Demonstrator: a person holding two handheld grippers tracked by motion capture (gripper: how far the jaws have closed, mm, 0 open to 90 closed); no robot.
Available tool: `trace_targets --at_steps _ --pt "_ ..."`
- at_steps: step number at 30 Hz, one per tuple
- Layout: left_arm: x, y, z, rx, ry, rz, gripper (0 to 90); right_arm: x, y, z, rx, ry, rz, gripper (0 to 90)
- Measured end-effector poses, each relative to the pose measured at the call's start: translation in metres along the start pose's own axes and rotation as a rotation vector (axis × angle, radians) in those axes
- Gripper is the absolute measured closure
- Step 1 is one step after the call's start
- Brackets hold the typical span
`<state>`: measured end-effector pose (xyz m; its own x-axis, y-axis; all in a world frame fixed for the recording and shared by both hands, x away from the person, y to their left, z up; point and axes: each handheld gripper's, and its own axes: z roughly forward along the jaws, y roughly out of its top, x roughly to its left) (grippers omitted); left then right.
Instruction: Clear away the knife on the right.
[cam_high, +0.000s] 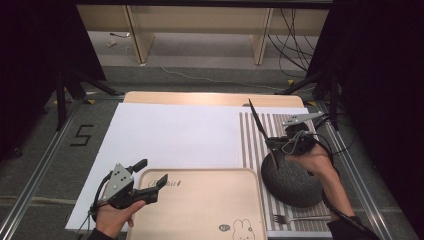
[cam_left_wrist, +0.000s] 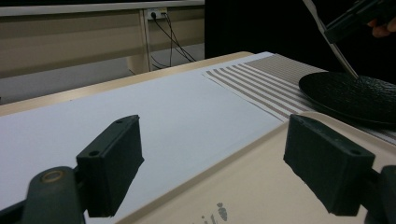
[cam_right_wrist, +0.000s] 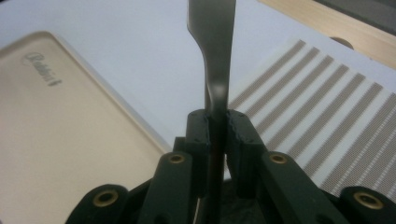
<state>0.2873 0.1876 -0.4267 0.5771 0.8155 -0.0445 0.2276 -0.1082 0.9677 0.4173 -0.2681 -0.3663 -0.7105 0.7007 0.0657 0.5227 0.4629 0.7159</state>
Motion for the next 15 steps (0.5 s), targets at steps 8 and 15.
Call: trace_targets --at_steps 8,15 --pt "-0.002 0.001 -0.001 -0.007 -0.005 0.008 18.8 0.036 0.006 -0.002 -0.044 0.073 -0.035 80.5" --pt "-0.002 0.002 -0.002 -0.017 -0.002 0.006 18.8 0.063 -0.003 0.005 -0.016 0.129 -0.046 80.5"
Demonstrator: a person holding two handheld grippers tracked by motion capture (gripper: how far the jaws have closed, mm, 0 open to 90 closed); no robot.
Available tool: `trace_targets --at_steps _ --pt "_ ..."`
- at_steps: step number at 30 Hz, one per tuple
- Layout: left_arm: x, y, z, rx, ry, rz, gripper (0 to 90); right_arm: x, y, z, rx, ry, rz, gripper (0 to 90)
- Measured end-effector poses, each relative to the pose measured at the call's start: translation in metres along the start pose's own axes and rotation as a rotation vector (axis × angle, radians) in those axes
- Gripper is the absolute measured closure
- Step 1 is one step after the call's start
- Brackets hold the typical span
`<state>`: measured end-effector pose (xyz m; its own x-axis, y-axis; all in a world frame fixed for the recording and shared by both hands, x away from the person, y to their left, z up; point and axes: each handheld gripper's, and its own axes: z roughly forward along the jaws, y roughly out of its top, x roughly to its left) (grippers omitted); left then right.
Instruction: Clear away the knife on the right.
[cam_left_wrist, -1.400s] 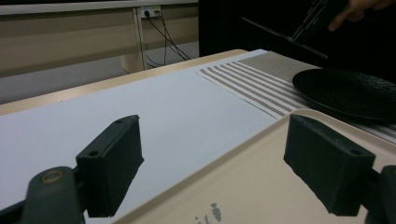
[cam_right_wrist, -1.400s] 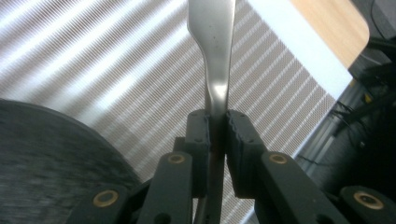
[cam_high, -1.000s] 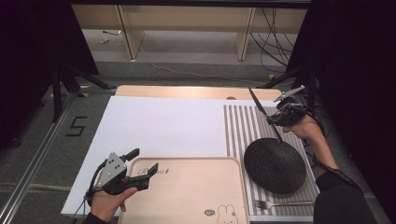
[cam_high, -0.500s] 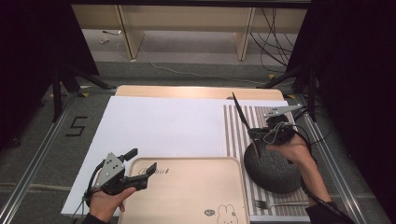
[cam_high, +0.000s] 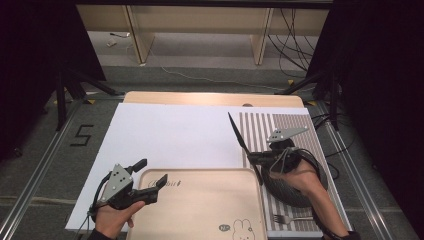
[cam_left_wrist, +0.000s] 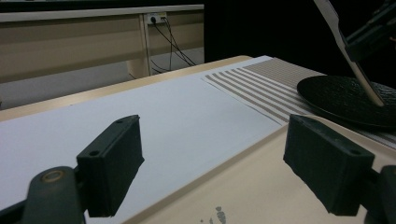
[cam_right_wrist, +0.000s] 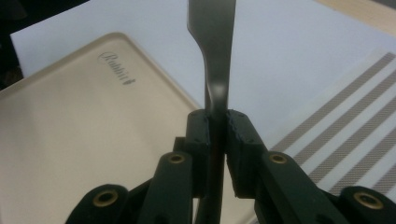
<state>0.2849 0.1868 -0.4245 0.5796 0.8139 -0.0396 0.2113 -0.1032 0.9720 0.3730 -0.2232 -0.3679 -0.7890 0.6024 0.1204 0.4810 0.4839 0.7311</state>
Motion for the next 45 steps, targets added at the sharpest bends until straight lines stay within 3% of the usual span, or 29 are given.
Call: trace_targets --at_steps 18,45 --pt "0.000 0.001 -0.001 -0.007 0.001 -0.002 18.5 0.050 -0.024 0.023 0.065 0.118 0.021 80.5" --pt "0.000 0.001 -0.002 -0.010 0.003 -0.007 18.5 0.079 -0.053 0.034 0.172 0.157 0.086 80.4"
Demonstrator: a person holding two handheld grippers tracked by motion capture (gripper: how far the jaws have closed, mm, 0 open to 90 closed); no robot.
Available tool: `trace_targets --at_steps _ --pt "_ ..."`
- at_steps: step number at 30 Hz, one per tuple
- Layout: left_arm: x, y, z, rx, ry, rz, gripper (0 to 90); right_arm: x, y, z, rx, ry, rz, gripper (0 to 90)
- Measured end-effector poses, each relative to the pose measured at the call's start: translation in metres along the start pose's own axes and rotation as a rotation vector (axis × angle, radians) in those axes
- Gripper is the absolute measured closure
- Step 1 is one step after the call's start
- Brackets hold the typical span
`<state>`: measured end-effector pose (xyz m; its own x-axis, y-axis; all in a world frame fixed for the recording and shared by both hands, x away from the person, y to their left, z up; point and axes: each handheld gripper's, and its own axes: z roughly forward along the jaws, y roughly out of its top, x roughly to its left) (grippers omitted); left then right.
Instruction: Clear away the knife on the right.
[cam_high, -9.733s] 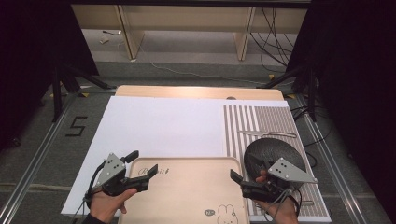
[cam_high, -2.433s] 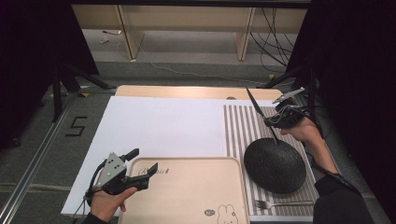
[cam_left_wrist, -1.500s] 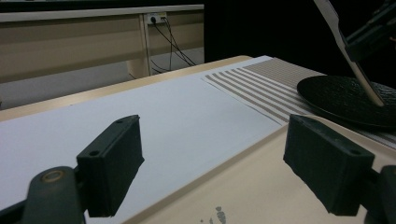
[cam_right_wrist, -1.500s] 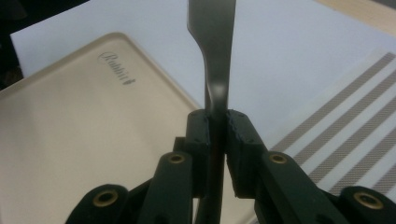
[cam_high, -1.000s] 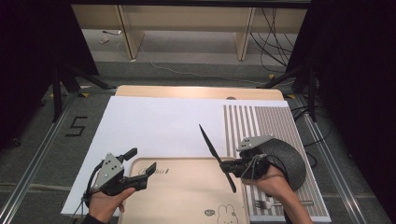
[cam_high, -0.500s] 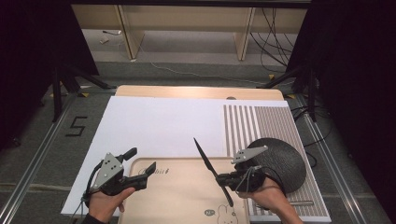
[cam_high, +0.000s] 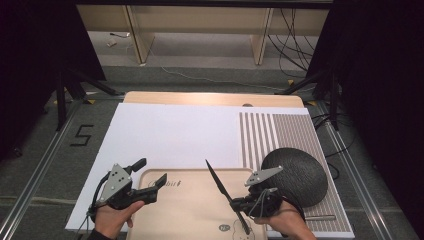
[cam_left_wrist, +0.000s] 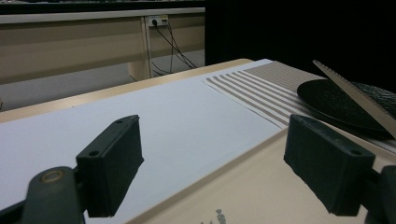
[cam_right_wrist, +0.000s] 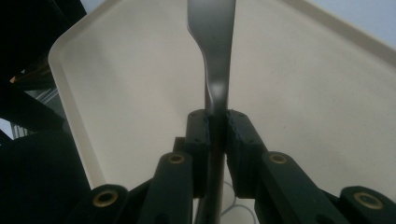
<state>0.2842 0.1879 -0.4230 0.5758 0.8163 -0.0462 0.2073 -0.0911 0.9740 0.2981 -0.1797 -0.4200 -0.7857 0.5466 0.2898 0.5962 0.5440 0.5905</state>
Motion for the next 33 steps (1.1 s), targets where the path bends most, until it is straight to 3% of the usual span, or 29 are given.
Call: trace_targets --at_steps 9,18,33 --pt "0.000 0.000 0.000 0.000 0.001 0.000 18.5 0.004 -0.006 0.006 0.038 -0.008 0.003 80.4" --pt "0.000 0.000 0.000 0.003 -0.001 0.002 18.5 0.001 -0.008 0.021 0.160 -0.036 0.001 80.4" --pt "-0.001 -0.001 0.001 0.005 -0.003 0.001 18.5 0.005 -0.007 0.052 0.285 -0.047 -0.024 80.0"
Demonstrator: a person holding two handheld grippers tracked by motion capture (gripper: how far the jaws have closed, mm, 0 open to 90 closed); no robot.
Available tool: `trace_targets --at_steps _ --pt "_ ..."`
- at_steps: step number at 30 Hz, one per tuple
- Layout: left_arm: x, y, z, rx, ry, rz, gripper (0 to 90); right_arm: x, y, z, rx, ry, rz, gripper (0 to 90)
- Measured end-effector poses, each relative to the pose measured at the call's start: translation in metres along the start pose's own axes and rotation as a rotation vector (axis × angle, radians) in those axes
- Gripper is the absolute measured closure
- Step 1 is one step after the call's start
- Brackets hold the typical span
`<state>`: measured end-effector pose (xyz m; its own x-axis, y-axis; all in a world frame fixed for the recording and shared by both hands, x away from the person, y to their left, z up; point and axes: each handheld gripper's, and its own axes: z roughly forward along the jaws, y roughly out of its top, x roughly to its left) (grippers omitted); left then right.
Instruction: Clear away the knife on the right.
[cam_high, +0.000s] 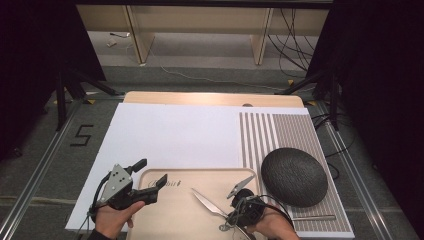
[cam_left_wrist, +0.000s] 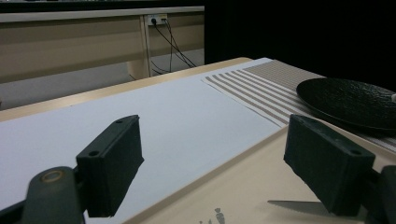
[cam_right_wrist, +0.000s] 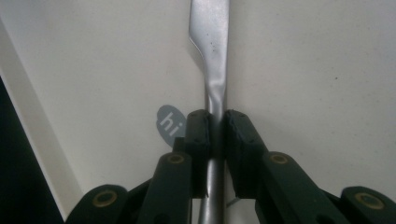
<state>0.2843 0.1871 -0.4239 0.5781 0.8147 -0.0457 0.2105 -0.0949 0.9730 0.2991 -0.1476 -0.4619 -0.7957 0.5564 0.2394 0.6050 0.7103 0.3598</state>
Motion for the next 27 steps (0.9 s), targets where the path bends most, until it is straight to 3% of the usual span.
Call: trace_targets --at_steps 10,12,13,16,17,19,23,27 --pt "0.000 0.000 0.000 0.001 0.001 0.001 18.5 0.002 0.001 -0.001 0.008 0.004 0.002 77.0" --pt "0.000 0.000 0.001 0.001 0.000 0.000 18.5 0.002 0.002 -0.004 -0.021 0.004 -0.005 73.8" --pt "0.000 0.000 0.001 0.003 0.000 0.001 18.5 0.003 0.005 -0.009 -0.068 0.002 -0.023 69.9" --pt "-0.001 0.000 0.001 0.003 -0.001 0.001 18.5 0.006 0.007 -0.010 -0.112 0.008 -0.035 69.4" --pt "-0.001 0.000 0.001 0.004 -0.002 0.002 18.5 0.012 0.010 -0.007 -0.128 -0.011 -0.088 69.9" --pt "-0.001 0.000 0.001 0.004 -0.001 0.002 18.5 0.015 0.012 -0.003 -0.124 -0.022 -0.108 70.5" --pt "0.000 0.000 0.001 0.003 0.000 0.002 18.5 0.030 0.018 0.009 -0.100 -0.067 -0.226 77.5" --pt "0.000 -0.001 0.001 0.003 0.000 0.002 18.5 0.040 0.020 0.017 -0.063 -0.089 -0.283 84.5"
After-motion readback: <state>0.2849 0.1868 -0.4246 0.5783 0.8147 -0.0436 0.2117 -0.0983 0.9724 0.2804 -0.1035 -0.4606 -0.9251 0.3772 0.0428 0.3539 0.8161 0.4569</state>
